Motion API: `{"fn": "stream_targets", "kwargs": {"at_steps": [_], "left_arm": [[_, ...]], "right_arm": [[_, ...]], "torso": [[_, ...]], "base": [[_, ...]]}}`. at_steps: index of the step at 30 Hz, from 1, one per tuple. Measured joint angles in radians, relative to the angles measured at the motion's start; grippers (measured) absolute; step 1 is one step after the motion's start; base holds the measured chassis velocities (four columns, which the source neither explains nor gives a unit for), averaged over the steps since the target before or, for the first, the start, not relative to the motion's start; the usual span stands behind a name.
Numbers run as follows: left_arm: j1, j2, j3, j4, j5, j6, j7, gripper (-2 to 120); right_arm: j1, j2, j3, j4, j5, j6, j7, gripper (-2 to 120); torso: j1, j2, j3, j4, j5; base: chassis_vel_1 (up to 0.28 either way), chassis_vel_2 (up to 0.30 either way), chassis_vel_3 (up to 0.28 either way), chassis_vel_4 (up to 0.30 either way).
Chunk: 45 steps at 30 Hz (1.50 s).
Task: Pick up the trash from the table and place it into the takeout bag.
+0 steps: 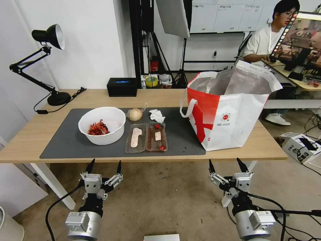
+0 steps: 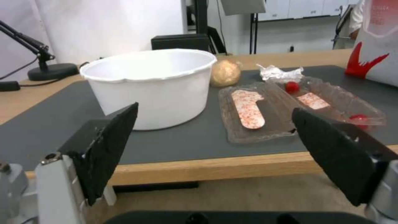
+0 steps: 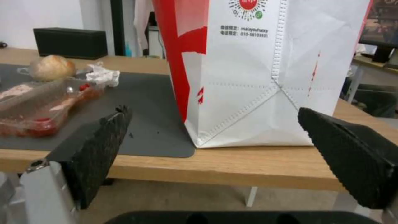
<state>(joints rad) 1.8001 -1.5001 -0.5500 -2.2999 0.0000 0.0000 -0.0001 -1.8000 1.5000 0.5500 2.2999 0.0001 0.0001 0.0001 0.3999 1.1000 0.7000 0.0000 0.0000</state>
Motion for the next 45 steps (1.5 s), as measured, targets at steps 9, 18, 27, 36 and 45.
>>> {"fn": "stream_targets", "kwargs": {"at_steps": [9,18,27,36,45], "left_arm": [[0.0,0.0,0.0,0.0,0.0,0.0,0.0,100],[0.0,0.0,0.0,0.0,0.0,0.0,0.0,100],[0.0,0.0,0.0,0.0,0.0,0.0,0.0,100],[-0.001,0.001,0.0,0.0,-0.003,0.001,0.0,100],[-0.052,0.044,-0.036,-0.036,-0.161,0.173,-0.041,100]], "right_arm": [[0.0,0.0,0.0,0.0,0.0,0.0,0.0,100],[0.0,0.0,0.0,0.0,0.0,0.0,0.0,100],[0.0,0.0,0.0,0.0,0.0,0.0,0.0,100],[0.0,-0.001,0.0,0.0,0.001,-0.001,0.0,100],[0.052,-0.076,0.009,0.007,0.086,-0.081,0.01,100]], "torso": [[0.0,0.0,0.0,0.0,0.0],[0.0,0.0,0.0,0.0,0.0],[0.0,0.0,0.0,0.0,0.0],[0.0,0.0,0.0,-0.0001,0.0],[0.0,0.0,0.0,-0.0002,0.0]], "base": [[0.0,0.0,0.0,0.0],[0.0,0.0,0.0,0.0],[0.0,0.0,0.0,0.0],[0.0,0.0,0.0,0.0],[0.0,0.0,0.0,0.0]]}}
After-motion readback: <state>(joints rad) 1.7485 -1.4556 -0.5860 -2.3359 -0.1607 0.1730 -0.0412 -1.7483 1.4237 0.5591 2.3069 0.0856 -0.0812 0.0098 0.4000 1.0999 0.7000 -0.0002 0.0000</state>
